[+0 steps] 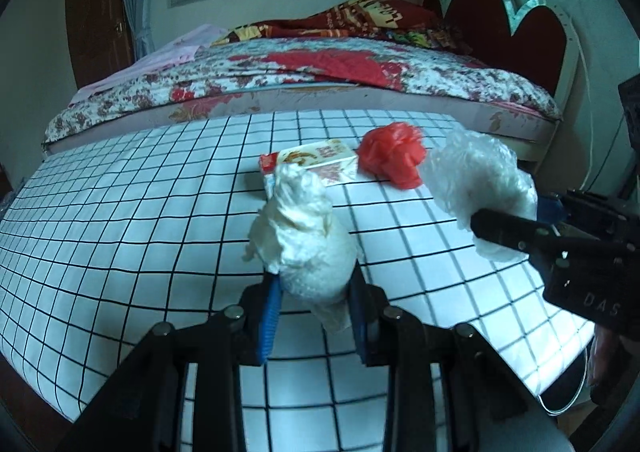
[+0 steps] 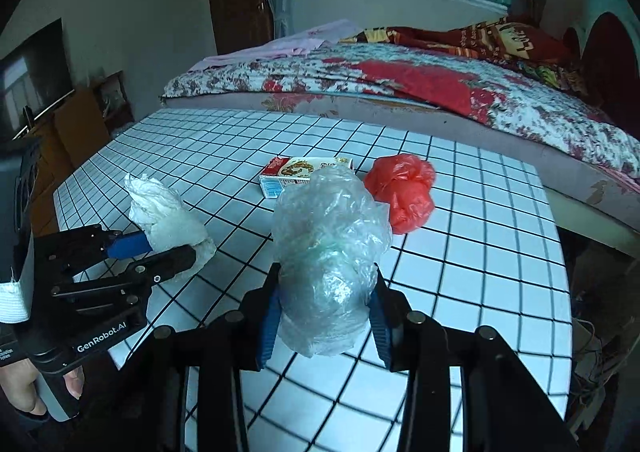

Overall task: Collect trash
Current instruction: 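Carry the white tissue and clear plastic bag toward the black bin with both tools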

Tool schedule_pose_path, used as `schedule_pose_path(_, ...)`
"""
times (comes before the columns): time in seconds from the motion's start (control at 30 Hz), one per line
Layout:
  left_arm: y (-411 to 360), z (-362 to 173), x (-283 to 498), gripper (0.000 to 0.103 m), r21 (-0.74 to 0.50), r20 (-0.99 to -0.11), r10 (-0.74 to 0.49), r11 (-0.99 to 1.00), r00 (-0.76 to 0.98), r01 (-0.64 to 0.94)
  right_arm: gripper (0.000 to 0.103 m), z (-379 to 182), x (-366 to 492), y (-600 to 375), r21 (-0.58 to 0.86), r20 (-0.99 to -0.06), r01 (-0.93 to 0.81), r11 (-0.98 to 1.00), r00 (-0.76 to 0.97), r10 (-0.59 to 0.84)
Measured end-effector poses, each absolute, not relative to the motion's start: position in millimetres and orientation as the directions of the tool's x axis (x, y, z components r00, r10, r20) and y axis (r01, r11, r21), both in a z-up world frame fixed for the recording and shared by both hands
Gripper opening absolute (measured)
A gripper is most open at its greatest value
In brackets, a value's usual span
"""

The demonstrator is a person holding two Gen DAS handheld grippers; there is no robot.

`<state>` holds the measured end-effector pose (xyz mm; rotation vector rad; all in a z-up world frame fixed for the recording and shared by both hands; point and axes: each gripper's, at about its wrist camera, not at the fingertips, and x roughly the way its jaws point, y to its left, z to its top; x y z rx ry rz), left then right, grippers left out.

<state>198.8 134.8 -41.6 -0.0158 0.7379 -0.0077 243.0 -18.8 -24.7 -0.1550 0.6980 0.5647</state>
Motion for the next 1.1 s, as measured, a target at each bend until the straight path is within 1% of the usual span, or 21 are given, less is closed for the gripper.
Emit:
schedule_pose_path(0.3, 89.4, -5.3, 152.3, 0.032, 0.007, -0.615, -0.053, 0.997, 0.787, 0.072, 0.041, 8.9, 184.4, -67.4, 0.046, -0.581, -0.485, 0.873, 0.699, 0.418)
schedule_pose_path(0.6, 43.3, 17.5, 120.1, 0.032, 0.024, -0.559, -0.112, 0.988, 0.821, 0.151, 0.041, 36.5, 143.7, -119.6, 0.037, -0.510, -0.424, 0.905, 0.771, 0.382)
schedule_pose_path(0.87, -11.2, 22.1, 111.3, 0.032, 0.019, -0.535, -0.202, 0.968, 0.820, 0.251, 0.041, 37.4, 122.4, -174.1, 0.035, -0.488, -0.340, 0.940, 0.815, 0.312)
schedule_pose_path(1.1, -59.9, 20.2, 105.9, 0.032, 0.009, -0.535, -0.291, 0.937, 0.793, 0.350, 0.041, 34.8, 108.3, -224.8, 0.037, -0.495, -0.237, 0.971, 0.839, 0.224)
